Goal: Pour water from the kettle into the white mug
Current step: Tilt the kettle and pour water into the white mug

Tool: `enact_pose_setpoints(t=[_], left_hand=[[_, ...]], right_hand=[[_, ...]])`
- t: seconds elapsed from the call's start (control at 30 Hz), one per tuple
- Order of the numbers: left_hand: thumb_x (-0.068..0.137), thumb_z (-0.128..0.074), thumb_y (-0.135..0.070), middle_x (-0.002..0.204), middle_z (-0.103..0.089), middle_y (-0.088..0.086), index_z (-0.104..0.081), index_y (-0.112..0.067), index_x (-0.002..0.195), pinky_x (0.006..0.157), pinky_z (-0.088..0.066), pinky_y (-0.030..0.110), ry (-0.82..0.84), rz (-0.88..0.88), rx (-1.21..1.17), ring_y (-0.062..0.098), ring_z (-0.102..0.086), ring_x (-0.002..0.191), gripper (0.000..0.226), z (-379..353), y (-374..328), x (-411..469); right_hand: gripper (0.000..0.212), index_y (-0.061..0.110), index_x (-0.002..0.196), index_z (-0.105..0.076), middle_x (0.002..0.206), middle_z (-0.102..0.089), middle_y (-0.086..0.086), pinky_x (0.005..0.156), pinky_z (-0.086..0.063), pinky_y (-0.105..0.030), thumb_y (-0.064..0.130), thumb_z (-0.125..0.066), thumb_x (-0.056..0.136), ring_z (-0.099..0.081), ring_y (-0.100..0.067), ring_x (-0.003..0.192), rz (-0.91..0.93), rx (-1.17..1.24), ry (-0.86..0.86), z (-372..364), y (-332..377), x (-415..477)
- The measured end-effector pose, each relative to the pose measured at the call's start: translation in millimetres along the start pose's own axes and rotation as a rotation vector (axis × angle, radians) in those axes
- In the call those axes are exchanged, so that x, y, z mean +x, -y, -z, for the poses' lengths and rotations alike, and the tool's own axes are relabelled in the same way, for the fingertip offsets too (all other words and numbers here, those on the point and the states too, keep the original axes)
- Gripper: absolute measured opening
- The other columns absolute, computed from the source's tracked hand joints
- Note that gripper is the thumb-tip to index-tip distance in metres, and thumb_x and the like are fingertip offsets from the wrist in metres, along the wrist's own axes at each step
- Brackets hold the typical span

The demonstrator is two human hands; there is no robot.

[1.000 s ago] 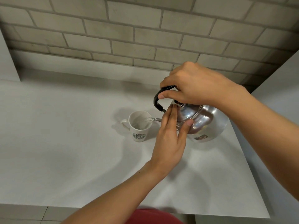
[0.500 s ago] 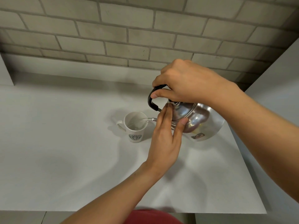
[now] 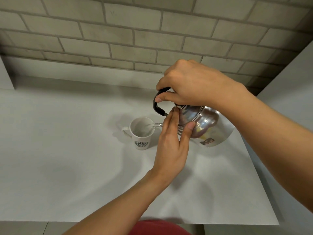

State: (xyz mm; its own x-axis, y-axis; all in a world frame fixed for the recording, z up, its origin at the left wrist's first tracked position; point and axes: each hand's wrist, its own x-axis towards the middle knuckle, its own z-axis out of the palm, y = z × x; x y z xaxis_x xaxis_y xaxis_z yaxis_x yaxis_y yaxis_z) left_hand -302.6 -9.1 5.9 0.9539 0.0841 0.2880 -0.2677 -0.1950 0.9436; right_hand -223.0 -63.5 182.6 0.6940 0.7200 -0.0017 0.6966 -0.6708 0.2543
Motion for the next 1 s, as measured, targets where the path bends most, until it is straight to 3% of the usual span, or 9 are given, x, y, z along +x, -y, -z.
enact_pose_setpoints(t=[0.1, 0.23, 0.4, 0.53, 0.77, 0.9, 1.0], left_hand=[[0.106, -0.045, -0.050, 0.149, -0.040, -0.016, -0.035, -0.019, 0.158, 0.110, -0.033, 0.010, -0.007, 0.000, 0.012, -0.021, -0.033, 0.134, 0.061, 1, 1, 0], [0.107, -0.047, -0.046, 0.141, -0.034, -0.034, -0.036, -0.017, 0.157, 0.103, -0.023, -0.002, -0.024, -0.010, 0.031, -0.030, -0.027, 0.129, 0.059, 1, 3, -1], [0.106, -0.046, -0.048, 0.147, -0.040, -0.017, -0.037, -0.017, 0.157, 0.104, -0.023, -0.001, -0.027, -0.010, 0.022, -0.027, -0.029, 0.131, 0.060, 1, 5, -1], [0.106, -0.046, -0.048, 0.142, -0.040, -0.024, -0.039, -0.016, 0.156, 0.103, -0.022, -0.002, -0.036, -0.008, 0.011, -0.028, -0.029, 0.129, 0.060, 0, 4, -1], [0.105, -0.046, -0.050, 0.143, -0.045, -0.017, -0.040, -0.016, 0.155, 0.104, -0.025, 0.001, -0.043, 0.004, -0.016, -0.023, -0.034, 0.131, 0.061, 2, 3, 0], [0.105, -0.045, -0.049, 0.137, -0.040, -0.031, -0.041, -0.016, 0.155, 0.103, -0.025, 0.000, -0.054, 0.000, -0.010, -0.025, -0.034, 0.129, 0.059, 2, 2, 1], [0.105, -0.045, -0.051, 0.139, -0.043, -0.026, -0.041, -0.016, 0.155, 0.103, -0.024, 0.000, -0.059, -0.001, -0.013, -0.025, -0.033, 0.130, 0.061, 2, 1, 0]], right_hand=[[0.046, 0.023, 0.119, -0.074, 0.100, -0.072, -0.008, 0.081, -0.056, -0.048, 0.059, -0.053, 0.100, -0.066, -0.037, 0.099, -0.016, -0.001, 0.027, 0, 3, 1], [0.046, 0.024, 0.120, -0.074, 0.101, -0.071, -0.009, 0.081, -0.057, -0.050, 0.059, -0.053, 0.100, -0.067, -0.039, 0.098, -0.034, -0.001, 0.045, 0, 5, 3], [0.045, 0.025, 0.120, -0.074, 0.103, -0.070, -0.009, 0.080, -0.057, -0.049, 0.059, -0.053, 0.099, -0.066, -0.040, 0.099, -0.038, -0.010, 0.054, 1, 6, 5], [0.045, 0.024, 0.120, -0.074, 0.103, -0.070, -0.009, 0.081, -0.057, -0.049, 0.059, -0.055, 0.099, -0.067, -0.040, 0.099, -0.043, -0.016, 0.067, 1, 7, 8], [0.045, 0.023, 0.119, -0.074, 0.104, -0.069, -0.009, 0.081, -0.057, -0.049, 0.058, -0.056, 0.099, -0.066, -0.041, 0.100, -0.042, -0.031, 0.083, 1, 8, 12], [0.045, 0.021, 0.116, -0.074, 0.103, -0.068, -0.010, 0.080, -0.057, -0.048, 0.058, -0.056, 0.099, -0.066, -0.040, 0.099, -0.043, -0.041, 0.091, 2, 9, 13], [0.045, 0.020, 0.114, -0.075, 0.102, -0.068, -0.010, 0.083, -0.057, -0.050, 0.058, -0.056, 0.099, -0.065, -0.041, 0.100, -0.044, -0.042, 0.101, 2, 10, 15]])
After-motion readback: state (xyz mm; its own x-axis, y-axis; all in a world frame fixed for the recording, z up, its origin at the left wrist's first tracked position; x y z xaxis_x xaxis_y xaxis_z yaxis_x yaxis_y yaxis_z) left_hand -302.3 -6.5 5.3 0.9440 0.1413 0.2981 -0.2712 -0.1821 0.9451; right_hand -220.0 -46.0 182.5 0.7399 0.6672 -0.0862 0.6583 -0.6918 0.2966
